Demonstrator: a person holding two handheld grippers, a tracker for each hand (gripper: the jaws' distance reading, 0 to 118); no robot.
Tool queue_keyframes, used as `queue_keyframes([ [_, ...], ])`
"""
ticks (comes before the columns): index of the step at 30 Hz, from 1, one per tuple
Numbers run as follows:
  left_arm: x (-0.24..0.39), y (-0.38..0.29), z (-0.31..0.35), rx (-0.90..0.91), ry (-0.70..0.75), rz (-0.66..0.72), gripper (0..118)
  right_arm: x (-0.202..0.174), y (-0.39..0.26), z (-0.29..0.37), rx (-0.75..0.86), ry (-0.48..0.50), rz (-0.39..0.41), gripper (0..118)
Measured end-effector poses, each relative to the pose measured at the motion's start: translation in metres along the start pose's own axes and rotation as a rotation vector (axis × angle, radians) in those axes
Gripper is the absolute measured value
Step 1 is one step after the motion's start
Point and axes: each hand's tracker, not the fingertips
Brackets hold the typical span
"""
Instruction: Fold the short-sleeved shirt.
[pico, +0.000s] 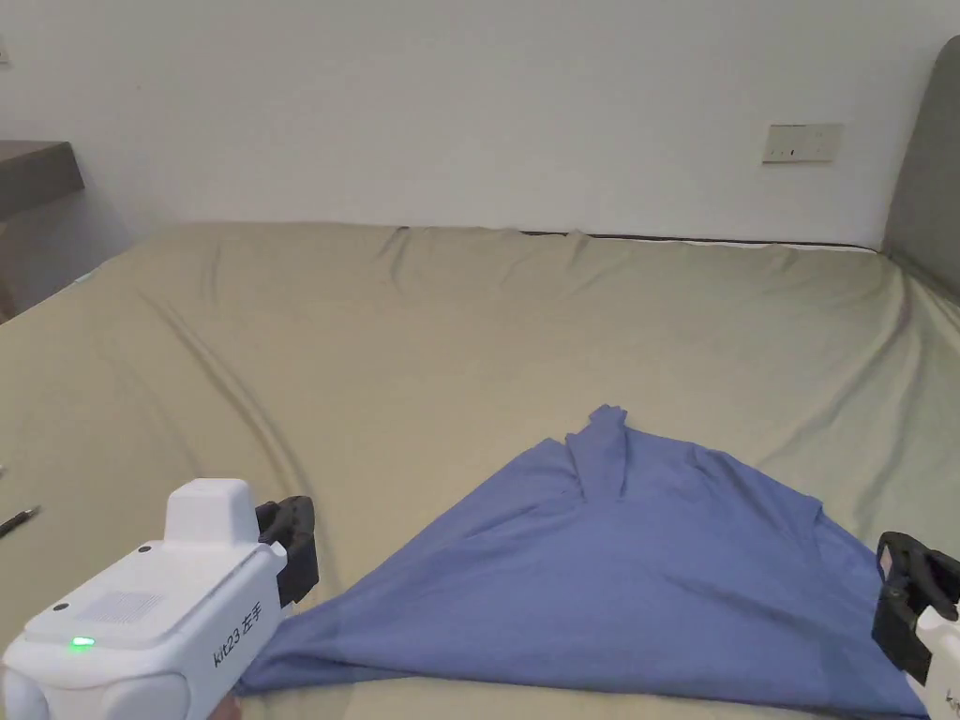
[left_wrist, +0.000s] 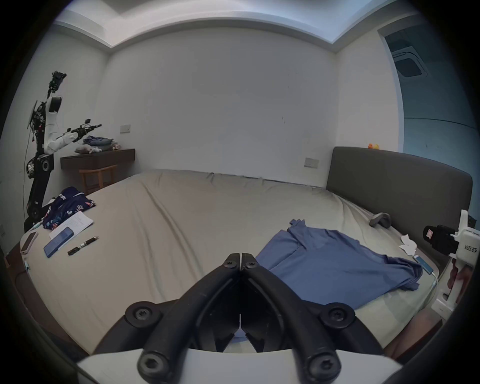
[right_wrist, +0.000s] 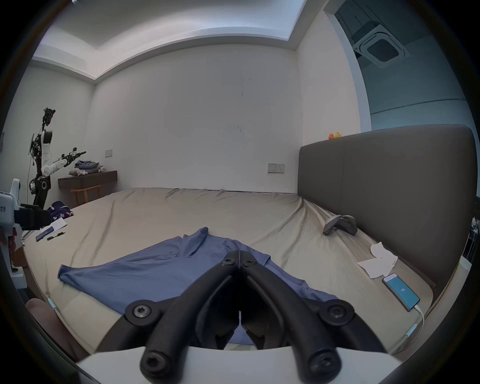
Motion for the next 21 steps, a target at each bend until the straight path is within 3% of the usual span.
queue_keyframes([
  [2,-0.021,0.007,-0.007,-0.053,0.029,0.018,2,-0.002,-0.002,0.002,-0.001,0.005,0.004,0],
  [3,-0.035,0.012,-0.013,-0.125,0.013,0.07,21,-0.002,-0.002,0.001,-0.004,0.011,0.001,0],
  [4,-0.046,0.013,-0.021,-0.189,0.013,0.141,71,-0.004,-0.002,0.001,-0.008,0.022,-0.004,0],
  [5,-0.056,0.012,-0.029,-0.237,0.007,0.186,106,-0.005,-0.003,0.001,-0.014,0.03,-0.012,0],
  [6,-0.063,0.005,-0.038,-0.296,0.019,0.213,118,-0.007,-0.004,-0.001,-0.021,0.036,-0.013,0],
  [7,-0.064,-0.002,-0.04,-0.338,0.031,0.217,112,-0.009,-0.004,-0.002,-0.028,0.045,-0.013,0],
  [14,-0.077,-0.072,-0.093,-0.541,0.047,0.289,106,-0.021,-0.01,-0.008,-0.061,0.093,-0.001,0],
  [15,-0.083,-0.079,-0.103,-0.597,0.029,0.288,96,-0.022,-0.01,-0.008,-0.064,0.097,0.003,0],
  [16,-0.094,-0.078,-0.105,-0.601,0.006,0.461,76,-0.022,-0.01,-0.008,-0.067,0.099,0.006,0],
  [18,-0.103,-0.083,-0.105,-0.571,0.068,0.414,53,-0.021,-0.012,-0.008,-0.07,0.105,0.003,0],
  [19,-0.107,-0.085,-0.107,-0.625,0.076,0.478,40,-0.021,-0.012,-0.008,-0.073,0.105,0.004,0],
  [21,-0.104,-0.093,-0.111,-0.665,0.068,0.366,16,-0.021,-0.013,-0.008,-0.08,0.108,0.004,0],
])
